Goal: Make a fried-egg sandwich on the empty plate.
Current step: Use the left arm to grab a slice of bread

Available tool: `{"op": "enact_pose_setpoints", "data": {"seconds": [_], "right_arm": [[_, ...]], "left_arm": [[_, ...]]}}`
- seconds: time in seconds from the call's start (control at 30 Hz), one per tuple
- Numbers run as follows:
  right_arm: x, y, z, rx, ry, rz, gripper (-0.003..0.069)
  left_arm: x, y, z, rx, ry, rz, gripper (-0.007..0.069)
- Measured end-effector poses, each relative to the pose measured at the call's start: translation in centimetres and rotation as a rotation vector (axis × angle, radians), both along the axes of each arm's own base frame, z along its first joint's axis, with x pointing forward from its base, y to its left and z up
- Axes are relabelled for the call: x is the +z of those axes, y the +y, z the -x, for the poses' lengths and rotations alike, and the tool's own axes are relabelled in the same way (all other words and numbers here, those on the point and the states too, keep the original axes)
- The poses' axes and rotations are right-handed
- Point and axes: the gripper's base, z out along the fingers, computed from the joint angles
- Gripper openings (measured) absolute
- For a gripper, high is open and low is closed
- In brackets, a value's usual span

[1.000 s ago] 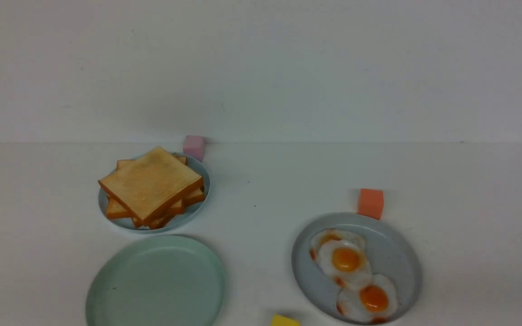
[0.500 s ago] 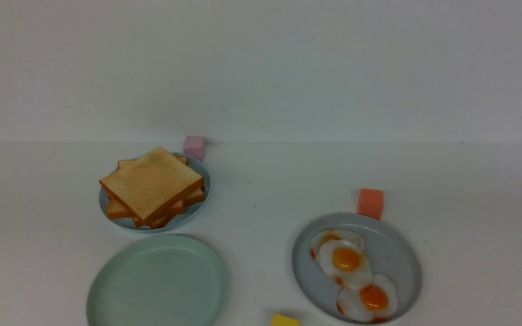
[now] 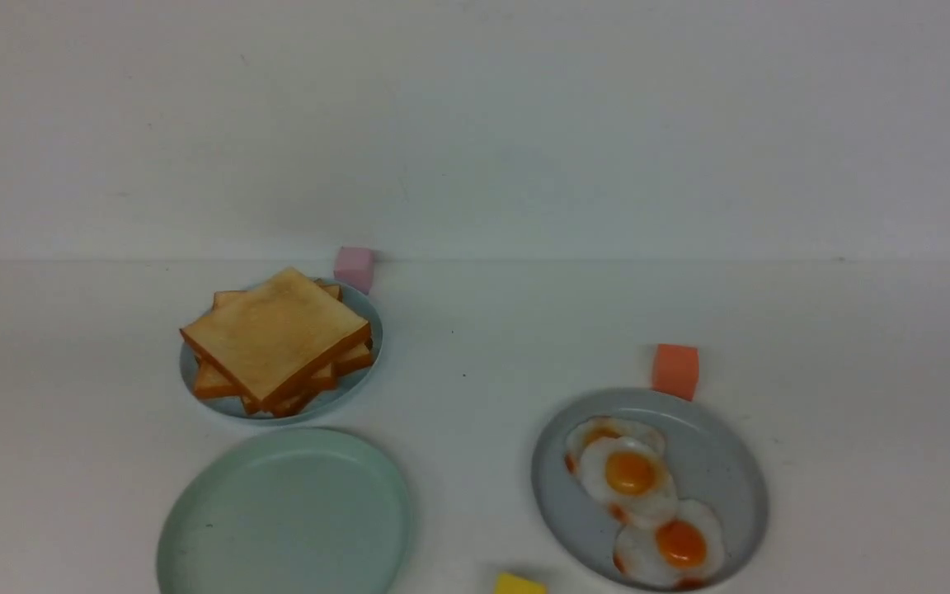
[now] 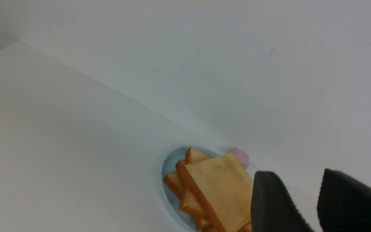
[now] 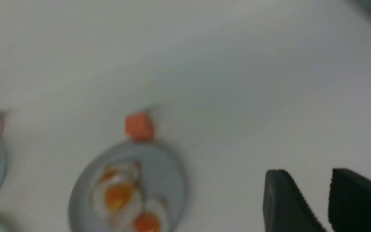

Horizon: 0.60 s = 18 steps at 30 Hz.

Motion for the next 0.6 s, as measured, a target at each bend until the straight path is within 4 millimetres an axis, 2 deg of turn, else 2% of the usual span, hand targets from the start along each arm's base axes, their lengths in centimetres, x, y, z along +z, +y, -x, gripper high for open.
{"op": "enact_pose_setpoints", "data": {"seconds": [0.07, 0.17, 0.3, 0.4, 0.5, 0.53, 0.6], "right_arm": [[-1.0, 1.0, -0.3, 0.082, 0.039, -0.064, 0.0241], [-1.5, 1.7, -0.4, 0.151, 0.054, -0.098, 0.0241], [-1.6, 2.9, -0.4, 0.306, 0.037, -0.109, 0.0241], [-1.4, 4.2, -0.2, 0.453, 0.008, -0.083, 0.0241], [-1.4, 4.9, 0.1, 0.537, -0.008, -0.056, 0.0241], [-1.4, 5.4, 0.4, 0.581, -0.011, -0.051, 0.0241], [-1.4, 5.6, 0.5, 0.609, -0.01, -0.052, 0.0241]], "left_arm": [[-1.4, 0.0, -0.2, 0.006, 0.066, 0.042, 0.0238], [-2.4, -0.1, -0.7, 0.01, 0.143, 0.074, 0.0238], [-4.6, -0.3, -2.1, 0.02, 0.341, 0.167, 0.0238], [-7.2, -0.6, -4.0, 0.024, 0.547, 0.224, 0.0238], [-7.8, -0.8, -5.6, 0.007, 0.628, 0.229, 0.0238], [-7.9, -0.9, -7.4, -0.018, 0.681, 0.225, 0.0238], [-7.4, -1.1, -9.5, -0.055, 0.705, 0.203, 0.0238]]}}
